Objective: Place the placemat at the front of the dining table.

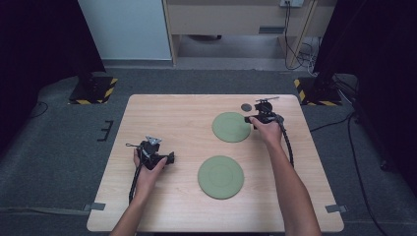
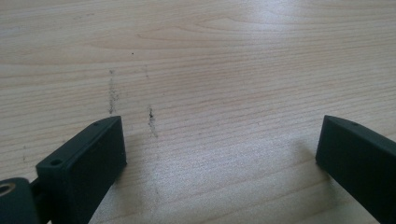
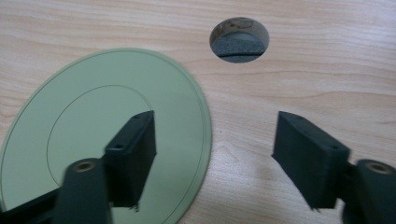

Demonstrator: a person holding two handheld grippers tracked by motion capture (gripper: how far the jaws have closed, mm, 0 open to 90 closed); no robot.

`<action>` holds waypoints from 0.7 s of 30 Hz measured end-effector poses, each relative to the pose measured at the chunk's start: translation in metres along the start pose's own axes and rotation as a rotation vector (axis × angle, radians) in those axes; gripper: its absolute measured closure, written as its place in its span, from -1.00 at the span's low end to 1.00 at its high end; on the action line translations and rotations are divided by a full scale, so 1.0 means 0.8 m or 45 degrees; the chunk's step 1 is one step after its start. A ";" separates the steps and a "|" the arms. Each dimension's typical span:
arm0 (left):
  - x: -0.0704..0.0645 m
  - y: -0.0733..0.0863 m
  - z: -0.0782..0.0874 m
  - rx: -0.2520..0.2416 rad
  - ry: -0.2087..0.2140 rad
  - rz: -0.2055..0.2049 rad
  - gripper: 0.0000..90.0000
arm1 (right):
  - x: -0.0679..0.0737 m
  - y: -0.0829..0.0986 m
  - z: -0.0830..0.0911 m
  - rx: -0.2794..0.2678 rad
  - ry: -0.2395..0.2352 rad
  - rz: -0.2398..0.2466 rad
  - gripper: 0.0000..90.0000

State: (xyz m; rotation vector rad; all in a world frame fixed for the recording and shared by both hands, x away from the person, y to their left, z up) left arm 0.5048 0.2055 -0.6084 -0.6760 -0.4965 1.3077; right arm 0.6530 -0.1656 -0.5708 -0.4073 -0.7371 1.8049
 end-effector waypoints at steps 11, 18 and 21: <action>-0.001 0.004 0.004 0.003 -0.003 0.012 -1.00 | 0.002 0.006 0.017 0.005 -0.039 -0.038 -0.72; -0.003 0.008 0.008 0.002 0.001 0.012 -1.00 | 0.007 0.008 0.051 -0.042 -0.051 -0.009 -0.74; -0.003 0.009 0.008 0.002 0.002 0.011 -1.00 | 0.003 0.009 0.067 -0.061 -0.044 0.005 -0.77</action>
Point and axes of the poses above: each handheld gripper's, and its own axes: z roughly backward along the jaws, y roughly out of its underside, x roughly to its left, the point moved 10 cm from there along -z, roughly forward along the jaws, and after that the axes turned 4 degrees about z, right-handed, at the moved point
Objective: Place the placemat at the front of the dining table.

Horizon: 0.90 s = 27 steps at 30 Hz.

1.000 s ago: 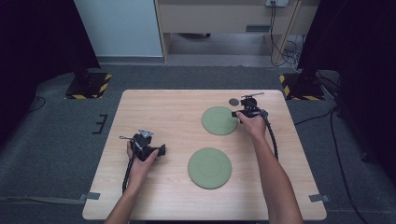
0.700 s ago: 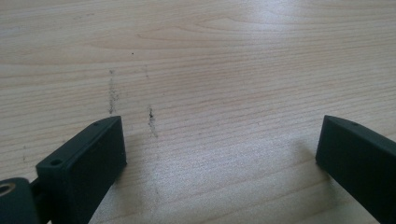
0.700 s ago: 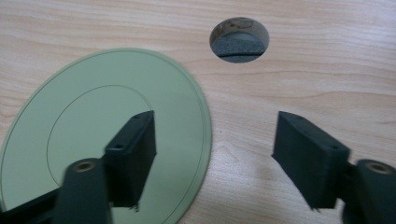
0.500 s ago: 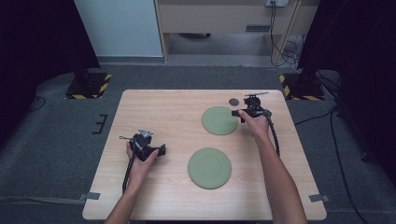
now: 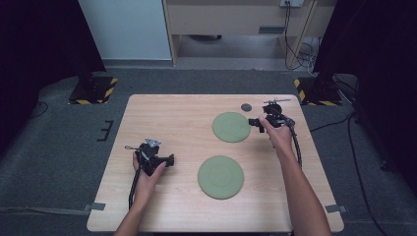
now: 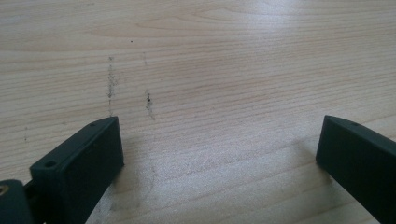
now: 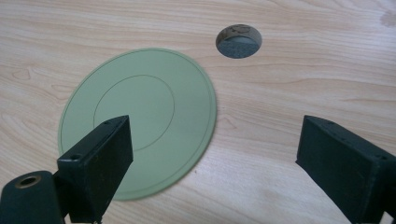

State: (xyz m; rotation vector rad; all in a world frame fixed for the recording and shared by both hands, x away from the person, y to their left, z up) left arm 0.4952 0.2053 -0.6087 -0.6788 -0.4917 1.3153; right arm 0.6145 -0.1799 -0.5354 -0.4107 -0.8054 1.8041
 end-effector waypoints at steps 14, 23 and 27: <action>0.000 0.001 0.001 0.002 0.002 -0.003 -1.00 | -0.016 0.025 0.040 -0.046 0.012 0.006 -0.79; 0.000 0.001 0.001 0.003 0.002 -0.005 -1.00 | -0.033 0.039 0.054 -0.055 0.055 -0.058 -0.90; 0.000 0.001 0.001 0.003 0.002 -0.006 -1.00 | -0.033 0.045 0.060 -0.060 0.040 -0.052 -0.91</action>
Point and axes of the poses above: each handheld gripper's, and its own axes: z roughly backward along the jaws, y roughly out of its underside, x roughly to its left, the point moved 10 cm from there along -z, roughly forward along the jaws, and after that the axes turned 4 degrees about z, right-handed, at the moved point
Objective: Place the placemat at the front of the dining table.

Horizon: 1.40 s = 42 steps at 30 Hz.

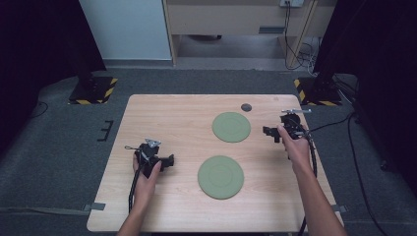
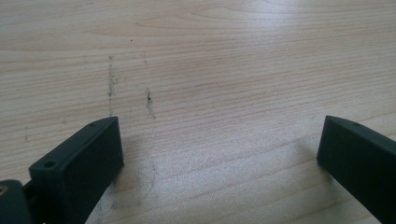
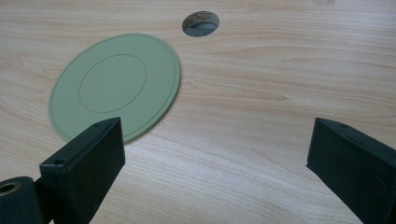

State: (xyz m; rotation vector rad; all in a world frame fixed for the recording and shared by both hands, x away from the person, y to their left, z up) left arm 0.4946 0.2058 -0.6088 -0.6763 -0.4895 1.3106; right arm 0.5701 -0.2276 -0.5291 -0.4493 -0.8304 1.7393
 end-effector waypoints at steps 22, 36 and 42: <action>0.000 0.000 0.000 0.000 0.002 -0.002 -1.00 | 0.015 0.028 0.018 -0.005 -0.042 0.050 -0.89; 0.000 0.000 0.000 0.000 0.003 -0.002 -1.00 | 0.021 0.062 0.025 -0.008 -0.064 0.076 -0.87; 0.000 0.000 0.000 0.001 0.002 -0.002 -1.00 | 0.020 0.077 0.026 0.004 -0.057 0.089 -0.87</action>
Point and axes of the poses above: each handheld gripper's, and its own axes: z roughly backward along the jaws, y roughly out of its underside, x roughly to its left, the point moved 10 cm from there along -z, roughly forward along the jaws, and after that the axes turned 4 degrees about z, right-handed, at the moved point
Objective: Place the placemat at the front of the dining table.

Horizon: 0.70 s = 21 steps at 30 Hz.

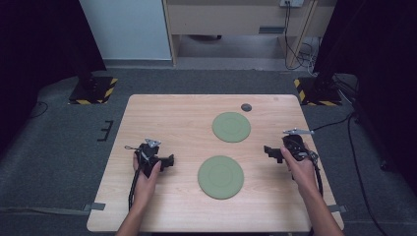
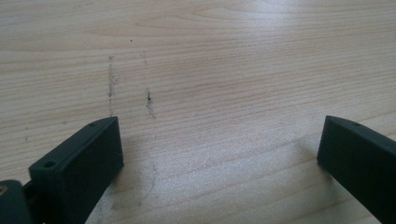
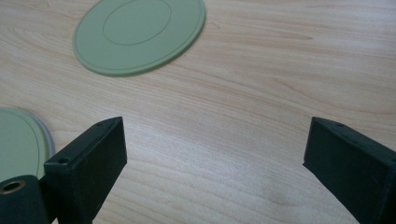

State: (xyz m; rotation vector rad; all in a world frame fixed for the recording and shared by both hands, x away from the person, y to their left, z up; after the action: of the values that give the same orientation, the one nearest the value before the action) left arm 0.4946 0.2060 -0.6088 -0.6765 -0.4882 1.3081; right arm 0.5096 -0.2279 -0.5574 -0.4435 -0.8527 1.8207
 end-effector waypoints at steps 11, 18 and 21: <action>0.000 0.000 0.000 0.000 0.000 0.000 -1.00 | 0.009 0.022 -0.006 0.024 -0.011 0.013 -0.87; 0.000 0.000 0.000 0.000 0.000 -0.001 -1.00 | 0.021 0.037 -0.011 0.038 -0.024 0.020 -0.86; 0.000 0.000 0.000 0.000 0.001 -0.002 -1.00 | 0.026 0.045 -0.011 0.042 -0.033 0.030 -0.86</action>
State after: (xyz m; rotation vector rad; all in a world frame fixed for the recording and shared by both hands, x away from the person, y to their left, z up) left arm 0.4943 0.2061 -0.6088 -0.6765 -0.4881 1.3067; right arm 0.4838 -0.2140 -0.5880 -0.4110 -0.8371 1.8633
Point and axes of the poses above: each handheld gripper's, and its own axes: z roughly backward along the jaws, y roughly out of its underside, x roughly to its left, the point moved 10 cm from there along -z, roughly forward along the jaws, and after that the axes turned 4 degrees about z, right-handed, at the moved point
